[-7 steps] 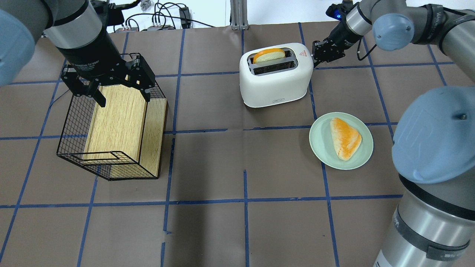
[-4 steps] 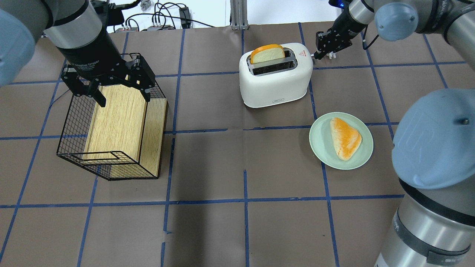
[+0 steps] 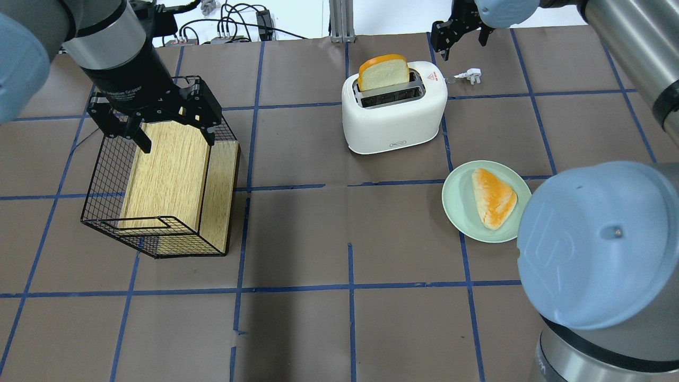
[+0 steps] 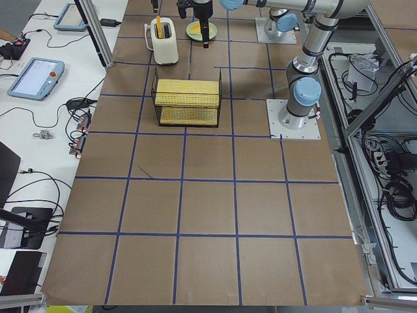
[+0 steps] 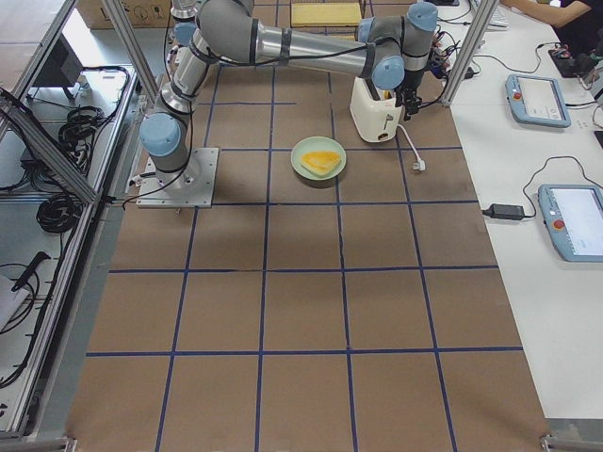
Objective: Press toaster with right arm
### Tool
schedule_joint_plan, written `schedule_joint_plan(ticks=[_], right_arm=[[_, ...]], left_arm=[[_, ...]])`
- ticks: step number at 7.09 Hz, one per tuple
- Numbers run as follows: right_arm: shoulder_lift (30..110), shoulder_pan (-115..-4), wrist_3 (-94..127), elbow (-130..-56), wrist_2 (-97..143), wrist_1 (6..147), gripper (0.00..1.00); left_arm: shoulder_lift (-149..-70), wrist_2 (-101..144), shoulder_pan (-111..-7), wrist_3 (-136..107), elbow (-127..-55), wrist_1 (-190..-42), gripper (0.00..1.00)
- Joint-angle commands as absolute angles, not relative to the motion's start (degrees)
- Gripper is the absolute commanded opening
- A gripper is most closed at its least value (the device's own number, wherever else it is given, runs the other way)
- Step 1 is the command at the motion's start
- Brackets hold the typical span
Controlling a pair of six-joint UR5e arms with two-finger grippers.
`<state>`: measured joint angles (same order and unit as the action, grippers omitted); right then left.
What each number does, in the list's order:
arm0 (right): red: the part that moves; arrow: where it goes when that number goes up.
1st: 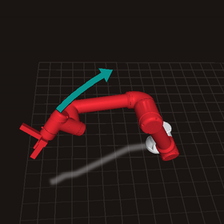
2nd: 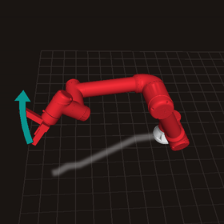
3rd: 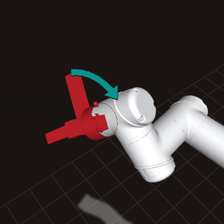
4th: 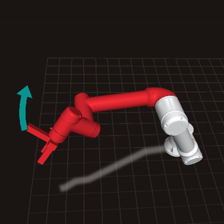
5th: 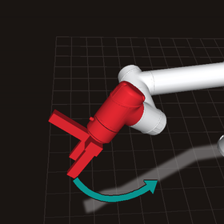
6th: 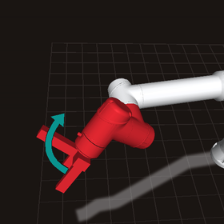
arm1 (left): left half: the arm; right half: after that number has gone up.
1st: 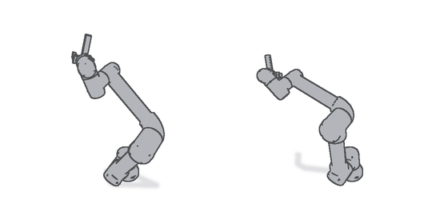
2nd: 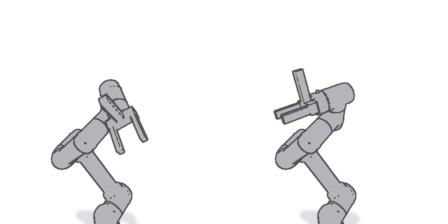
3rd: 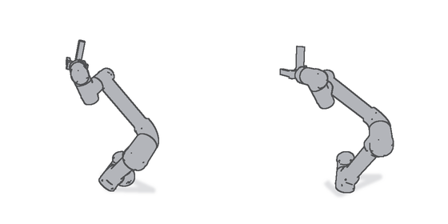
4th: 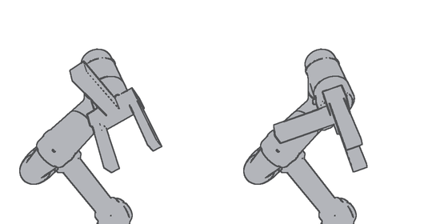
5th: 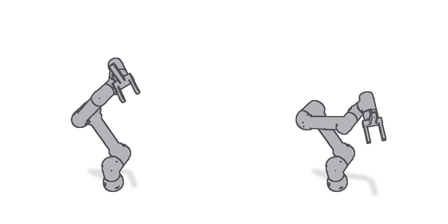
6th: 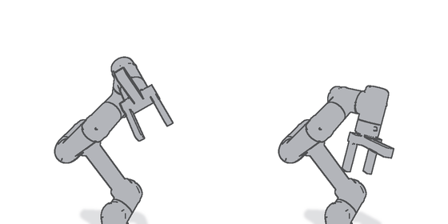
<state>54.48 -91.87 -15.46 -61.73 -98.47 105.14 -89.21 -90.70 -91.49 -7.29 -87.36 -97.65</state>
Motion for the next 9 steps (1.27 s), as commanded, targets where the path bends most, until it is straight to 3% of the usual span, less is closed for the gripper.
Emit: schedule_joint_plan(ticks=[1, 3, 5, 9], right_arm=[[59.64, -91.94, -15.20, -57.85, -96.80, 94.04, 1.00], [67.47, -91.67, -14.60, -58.53, -88.63, 80.04, 1.00], [69.51, -91.58, -8.19, -58.97, -86.58, 78.93, 1.00], [86.27, -91.06, -9.05, -81.78, -87.71, 84.02, 1.00]], left_arm=[[-89.21, -90.70, -91.49, -7.29, -87.36, -97.65, 1.00], [-89.21, -90.70, -91.49, -7.29, -87.36, -97.65, 1.00], [-89.21, -90.70, -91.49, -7.29, -87.36, -97.65, 1.00], [-89.21, -90.70, -91.49, -7.29, -87.36, -97.65, 1.00]])
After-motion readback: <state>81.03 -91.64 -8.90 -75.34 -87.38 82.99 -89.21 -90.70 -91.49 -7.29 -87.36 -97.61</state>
